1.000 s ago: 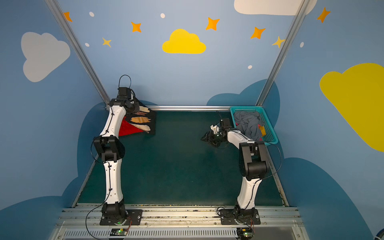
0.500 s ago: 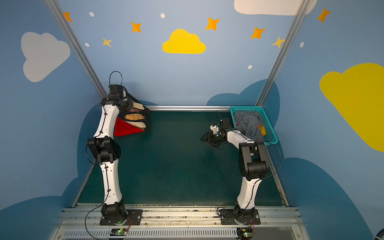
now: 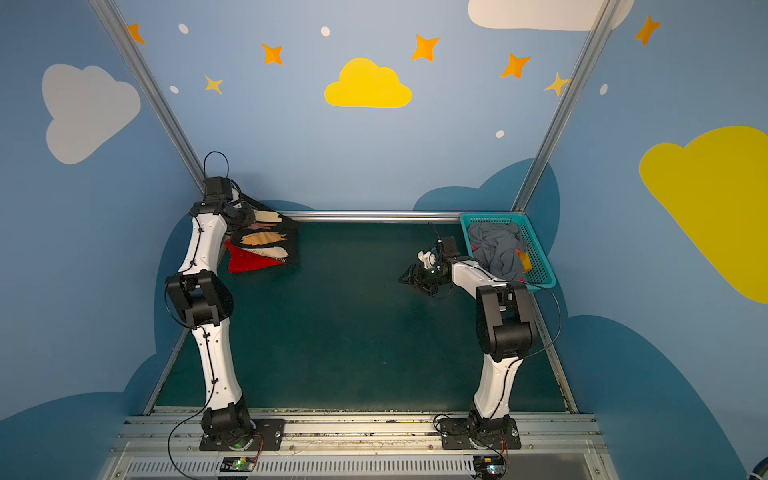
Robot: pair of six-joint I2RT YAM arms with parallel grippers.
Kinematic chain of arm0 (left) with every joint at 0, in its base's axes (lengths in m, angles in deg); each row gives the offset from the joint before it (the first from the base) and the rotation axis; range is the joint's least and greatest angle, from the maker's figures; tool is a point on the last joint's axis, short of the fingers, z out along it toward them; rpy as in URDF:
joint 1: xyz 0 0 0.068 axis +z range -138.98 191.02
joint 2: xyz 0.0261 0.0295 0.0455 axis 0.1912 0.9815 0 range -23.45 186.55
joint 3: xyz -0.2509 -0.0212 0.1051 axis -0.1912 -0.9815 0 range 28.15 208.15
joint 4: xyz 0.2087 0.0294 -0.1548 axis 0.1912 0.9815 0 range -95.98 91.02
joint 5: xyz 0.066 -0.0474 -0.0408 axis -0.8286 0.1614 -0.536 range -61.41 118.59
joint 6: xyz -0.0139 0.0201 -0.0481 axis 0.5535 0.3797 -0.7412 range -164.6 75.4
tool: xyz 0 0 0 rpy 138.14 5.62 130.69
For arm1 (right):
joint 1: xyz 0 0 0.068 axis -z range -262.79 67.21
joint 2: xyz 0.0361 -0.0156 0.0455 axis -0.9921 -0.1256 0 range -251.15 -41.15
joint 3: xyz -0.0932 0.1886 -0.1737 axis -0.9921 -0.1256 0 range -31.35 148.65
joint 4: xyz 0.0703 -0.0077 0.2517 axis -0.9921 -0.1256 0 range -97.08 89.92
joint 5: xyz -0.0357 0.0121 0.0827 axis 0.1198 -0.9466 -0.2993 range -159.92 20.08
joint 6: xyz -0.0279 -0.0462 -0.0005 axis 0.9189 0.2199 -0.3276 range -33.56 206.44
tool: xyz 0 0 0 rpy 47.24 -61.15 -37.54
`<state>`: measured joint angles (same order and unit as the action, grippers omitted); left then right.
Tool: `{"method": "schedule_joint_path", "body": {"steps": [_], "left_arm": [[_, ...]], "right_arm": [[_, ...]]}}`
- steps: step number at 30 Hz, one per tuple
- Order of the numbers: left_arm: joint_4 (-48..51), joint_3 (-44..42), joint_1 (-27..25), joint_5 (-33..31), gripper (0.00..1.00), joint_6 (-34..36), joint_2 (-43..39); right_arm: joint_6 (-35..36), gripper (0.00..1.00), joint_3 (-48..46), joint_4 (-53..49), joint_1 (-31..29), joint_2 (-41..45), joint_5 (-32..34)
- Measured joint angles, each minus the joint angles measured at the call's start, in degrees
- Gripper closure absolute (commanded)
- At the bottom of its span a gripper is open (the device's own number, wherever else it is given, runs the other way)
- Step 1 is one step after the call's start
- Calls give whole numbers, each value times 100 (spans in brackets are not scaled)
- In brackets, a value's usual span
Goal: Fold and stack the t-shirts
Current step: 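Carry the black shirt with the left gripper onto the red shirt, then lower the black shirt onto the red shirt and open the left gripper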
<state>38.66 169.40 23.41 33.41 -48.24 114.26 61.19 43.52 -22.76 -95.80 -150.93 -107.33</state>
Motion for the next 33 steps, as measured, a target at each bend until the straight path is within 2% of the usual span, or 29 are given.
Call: {"method": "schedule_joint_path", "body": {"steps": [8,10,12,14,15,16,17,19,27,33], "left_arm": [[-527,-317,249,243,95,-308,472],[-553,-315,291,203,92,-402,664],[-551,-315,317,107,79,-485,796],[-542,-315,337,4,77,-573,870],[-535,-315,350,-42,72,-625,876],[-540,-315,363,-83,60,-656,876],[-542,-295,374,-133,52,-680,876],[-557,-273,391,-249,49,-776,876],[-492,-273,476,-763,12,-1073,874],[-275,-273,487,-1309,4,-1152,658]], "right_arm": [[0,37,114,-142,-105,-28,105],[0,37,155,-175,-116,-46,125],[0,37,208,-190,-140,-87,136],[0,37,219,-195,-151,-107,140],[0,37,219,-201,-162,-116,142],[0,37,219,-203,-173,-125,142],[0,37,219,-203,-175,-133,142],[0,37,219,-205,-184,-155,142],[0,37,219,-229,-227,-175,146],[2,37,238,-249,-258,-175,144]]}}
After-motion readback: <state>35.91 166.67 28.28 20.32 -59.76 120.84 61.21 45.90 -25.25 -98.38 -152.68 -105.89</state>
